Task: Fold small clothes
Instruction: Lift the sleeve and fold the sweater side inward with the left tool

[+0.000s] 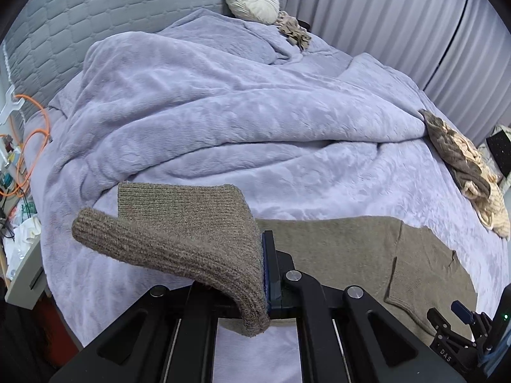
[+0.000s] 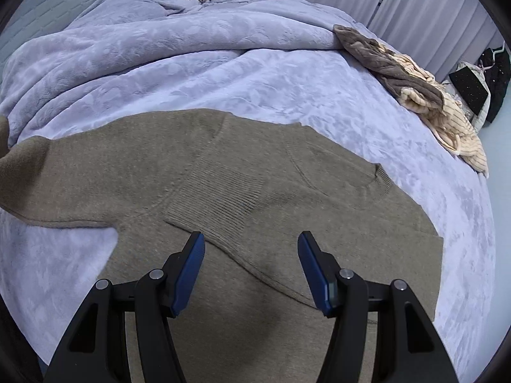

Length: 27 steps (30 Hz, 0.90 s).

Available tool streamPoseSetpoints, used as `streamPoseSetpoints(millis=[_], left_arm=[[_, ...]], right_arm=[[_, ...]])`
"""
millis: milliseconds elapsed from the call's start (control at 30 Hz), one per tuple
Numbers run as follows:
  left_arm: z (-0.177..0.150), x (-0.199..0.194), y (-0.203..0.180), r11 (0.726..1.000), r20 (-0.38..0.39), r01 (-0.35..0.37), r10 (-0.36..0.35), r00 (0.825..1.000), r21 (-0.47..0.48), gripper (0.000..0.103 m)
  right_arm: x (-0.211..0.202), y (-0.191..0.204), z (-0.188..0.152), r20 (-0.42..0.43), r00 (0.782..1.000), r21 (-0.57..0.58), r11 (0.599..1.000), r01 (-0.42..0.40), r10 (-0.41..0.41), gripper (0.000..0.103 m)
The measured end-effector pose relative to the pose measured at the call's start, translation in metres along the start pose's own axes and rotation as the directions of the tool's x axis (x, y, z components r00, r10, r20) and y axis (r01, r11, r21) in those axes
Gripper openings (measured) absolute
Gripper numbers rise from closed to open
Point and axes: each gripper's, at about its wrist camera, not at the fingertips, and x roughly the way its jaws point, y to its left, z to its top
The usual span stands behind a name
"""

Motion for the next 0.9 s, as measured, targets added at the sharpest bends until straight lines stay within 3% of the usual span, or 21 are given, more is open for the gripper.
streamPoseSetpoints(millis=[667, 900], left_arm=[[-0.021, 0.033, -0.111, 0.994, -0.1, -0.004, 0.014, 0.995, 0.105, 0.008], [-0.027, 0.035, -0.152, 0.987, -0.106, -0.002, 0.019, 0.994, 0.159, 0.008]], right_arm=[[0.002, -0.092, -0.055, -0.025, 0.997, 0.094, 0.993, 0.07, -0.068, 0.064], [0.0, -0.117, -0.073, -0.029, 0.998, 0.126, 0.99, 0.058, -0.055, 0.064]])
